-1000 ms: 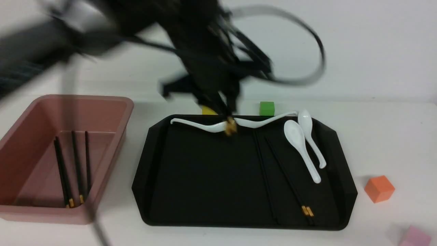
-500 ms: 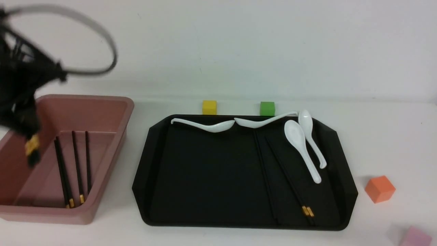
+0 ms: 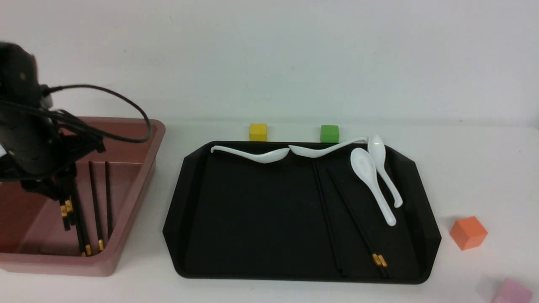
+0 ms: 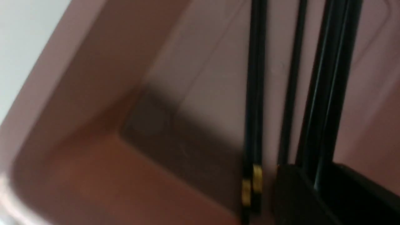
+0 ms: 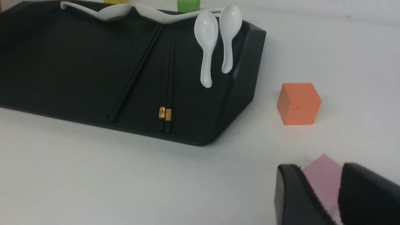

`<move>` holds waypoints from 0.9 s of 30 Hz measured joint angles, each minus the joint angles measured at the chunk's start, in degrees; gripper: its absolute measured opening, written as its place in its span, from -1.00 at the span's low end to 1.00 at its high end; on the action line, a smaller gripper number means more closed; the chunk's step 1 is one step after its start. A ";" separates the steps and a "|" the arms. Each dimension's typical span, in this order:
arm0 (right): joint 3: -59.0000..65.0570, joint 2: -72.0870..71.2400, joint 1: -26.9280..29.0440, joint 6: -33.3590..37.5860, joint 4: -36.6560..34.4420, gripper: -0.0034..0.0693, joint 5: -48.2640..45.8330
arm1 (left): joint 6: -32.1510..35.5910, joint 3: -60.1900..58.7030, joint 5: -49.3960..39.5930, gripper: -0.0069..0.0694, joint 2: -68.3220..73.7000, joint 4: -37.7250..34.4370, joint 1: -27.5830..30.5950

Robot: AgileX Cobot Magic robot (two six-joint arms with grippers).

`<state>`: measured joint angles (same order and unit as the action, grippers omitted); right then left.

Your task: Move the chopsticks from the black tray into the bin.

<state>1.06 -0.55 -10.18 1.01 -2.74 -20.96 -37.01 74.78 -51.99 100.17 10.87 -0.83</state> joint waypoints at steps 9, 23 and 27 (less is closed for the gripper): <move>0.00 0.00 0.00 0.00 -0.06 -0.25 0.00 | 4.16 0.00 -0.11 -0.12 3.73 -2.45 0.00; 0.00 0.00 0.00 0.00 0.00 -0.25 0.00 | 15.87 -3.38 -7.99 -0.85 -20.51 -8.70 0.00; 0.00 0.00 0.00 0.00 0.00 -0.25 0.00 | 19.82 -11.04 -6.69 -0.85 -33.22 -12.44 0.00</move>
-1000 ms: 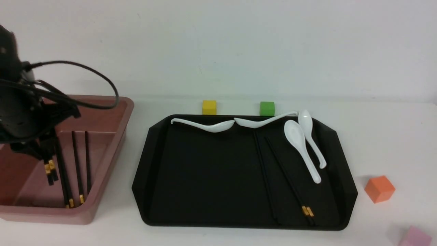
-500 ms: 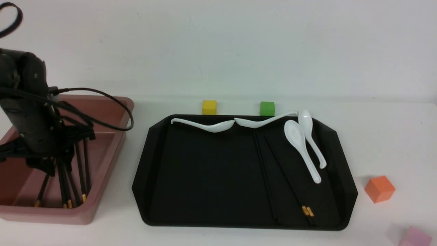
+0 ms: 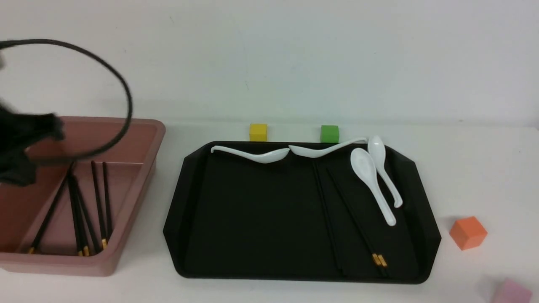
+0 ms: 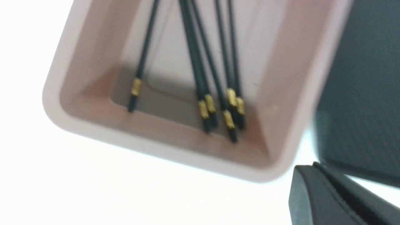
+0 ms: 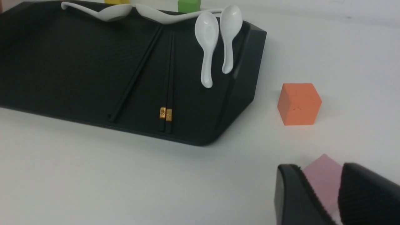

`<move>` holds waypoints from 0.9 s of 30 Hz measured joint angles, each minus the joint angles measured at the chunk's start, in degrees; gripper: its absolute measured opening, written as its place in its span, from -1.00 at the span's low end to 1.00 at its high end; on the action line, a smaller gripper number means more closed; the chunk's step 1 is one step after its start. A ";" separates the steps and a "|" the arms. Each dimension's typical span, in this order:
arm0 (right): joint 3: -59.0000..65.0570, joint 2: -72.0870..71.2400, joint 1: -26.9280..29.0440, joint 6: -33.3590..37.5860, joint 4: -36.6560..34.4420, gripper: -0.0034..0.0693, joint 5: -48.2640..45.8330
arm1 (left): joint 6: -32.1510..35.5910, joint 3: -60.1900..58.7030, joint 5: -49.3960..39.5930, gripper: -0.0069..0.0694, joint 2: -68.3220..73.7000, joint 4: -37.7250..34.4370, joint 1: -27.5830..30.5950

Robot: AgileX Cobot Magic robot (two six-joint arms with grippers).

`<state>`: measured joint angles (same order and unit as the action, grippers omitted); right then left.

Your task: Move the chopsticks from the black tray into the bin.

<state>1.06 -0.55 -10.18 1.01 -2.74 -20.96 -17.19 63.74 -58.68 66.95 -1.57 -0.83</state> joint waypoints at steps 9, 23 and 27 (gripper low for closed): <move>0.00 0.00 0.00 0.00 0.00 -0.25 0.00 | 9.37 -25.67 16.75 -0.85 -31.89 -12.87 0.00; 0.00 0.00 0.00 0.00 0.00 -0.25 0.00 | 9.97 -43.59 30.69 -0.85 -63.62 -19.26 0.00; 0.00 0.00 0.00 0.00 0.00 -0.25 0.00 | 9.97 -43.77 30.63 -0.85 -63.62 -19.26 0.00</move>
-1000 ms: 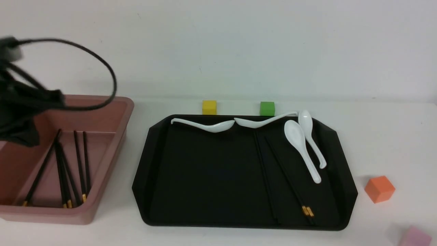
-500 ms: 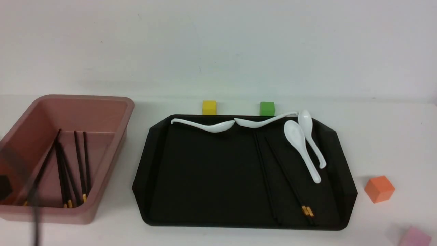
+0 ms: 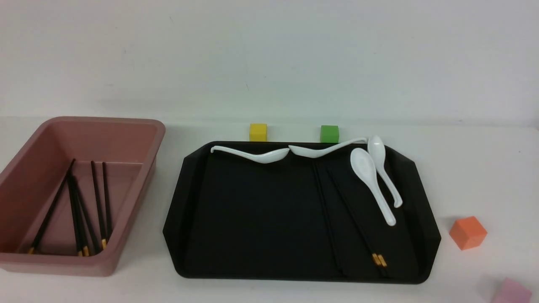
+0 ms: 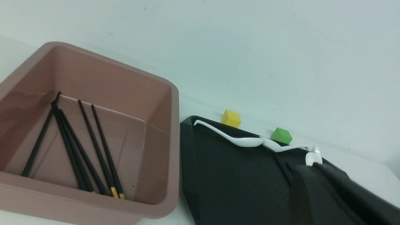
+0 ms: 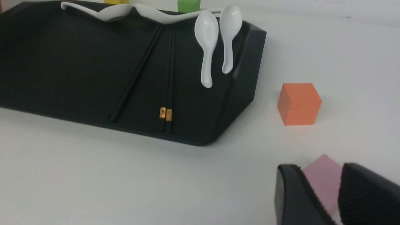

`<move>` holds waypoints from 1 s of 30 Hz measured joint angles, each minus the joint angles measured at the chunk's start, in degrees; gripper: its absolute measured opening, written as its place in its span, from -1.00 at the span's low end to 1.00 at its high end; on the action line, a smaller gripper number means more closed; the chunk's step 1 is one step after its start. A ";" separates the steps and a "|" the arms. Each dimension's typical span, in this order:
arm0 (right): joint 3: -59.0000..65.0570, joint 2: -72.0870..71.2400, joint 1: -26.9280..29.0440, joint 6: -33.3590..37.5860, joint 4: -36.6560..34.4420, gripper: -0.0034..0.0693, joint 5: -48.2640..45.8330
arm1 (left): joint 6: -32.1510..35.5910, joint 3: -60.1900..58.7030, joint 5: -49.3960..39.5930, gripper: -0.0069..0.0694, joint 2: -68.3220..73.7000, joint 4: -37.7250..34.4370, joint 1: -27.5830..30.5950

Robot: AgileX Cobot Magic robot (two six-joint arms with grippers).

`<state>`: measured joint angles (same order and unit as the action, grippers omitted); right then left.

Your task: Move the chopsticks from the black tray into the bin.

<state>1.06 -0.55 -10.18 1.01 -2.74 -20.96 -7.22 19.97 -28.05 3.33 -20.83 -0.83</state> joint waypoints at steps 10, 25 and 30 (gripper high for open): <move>0.00 0.00 0.00 0.00 0.06 -0.25 0.00 | 0.00 -0.06 -0.10 -0.85 0.00 2.20 0.00; 0.00 0.00 0.00 0.00 0.00 -0.25 0.00 | 0.00 -19.28 3.04 -0.84 -4.03 11.41 0.00; 0.00 0.00 0.00 0.00 0.00 -0.25 0.00 | 0.00 -21.59 4.75 -0.82 -4.03 11.62 0.00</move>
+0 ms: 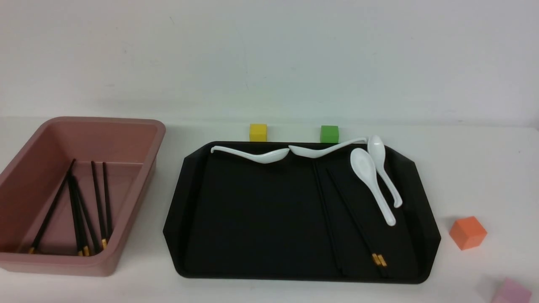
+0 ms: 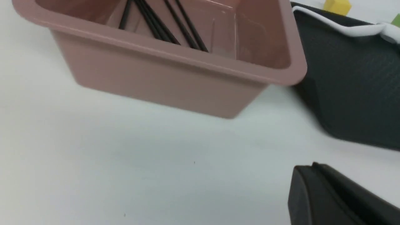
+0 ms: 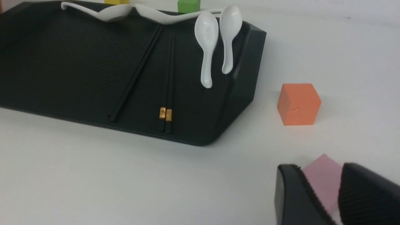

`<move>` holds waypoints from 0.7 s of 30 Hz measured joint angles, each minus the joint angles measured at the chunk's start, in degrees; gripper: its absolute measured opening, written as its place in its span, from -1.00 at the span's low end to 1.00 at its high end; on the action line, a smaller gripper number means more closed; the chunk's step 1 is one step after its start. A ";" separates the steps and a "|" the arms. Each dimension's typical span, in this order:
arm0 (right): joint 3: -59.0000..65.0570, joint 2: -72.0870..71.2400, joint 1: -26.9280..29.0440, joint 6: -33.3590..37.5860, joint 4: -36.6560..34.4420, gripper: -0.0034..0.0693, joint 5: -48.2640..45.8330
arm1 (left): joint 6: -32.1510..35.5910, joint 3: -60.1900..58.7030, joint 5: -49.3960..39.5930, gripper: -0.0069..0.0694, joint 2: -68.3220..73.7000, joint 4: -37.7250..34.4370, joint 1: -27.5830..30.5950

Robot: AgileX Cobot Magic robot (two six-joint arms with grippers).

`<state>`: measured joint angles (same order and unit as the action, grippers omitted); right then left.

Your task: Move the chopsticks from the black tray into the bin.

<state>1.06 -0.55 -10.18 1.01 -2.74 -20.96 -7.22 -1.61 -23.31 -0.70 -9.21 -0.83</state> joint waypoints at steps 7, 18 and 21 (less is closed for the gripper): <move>0.00 0.00 0.00 0.00 0.00 -0.25 0.00 | 0.00 -0.07 0.72 -0.81 0.00 0.00 0.00; 0.00 0.00 0.00 0.00 0.00 -0.25 0.00 | 0.00 -0.07 0.84 -0.77 0.00 0.00 0.00; 0.00 0.00 0.00 0.00 0.00 -0.25 0.00 | 0.00 -0.07 0.84 -0.77 0.00 0.00 0.00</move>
<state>1.06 -0.55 -10.18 1.01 -2.74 -20.96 -7.22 -1.68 -22.47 -0.70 -9.21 -0.83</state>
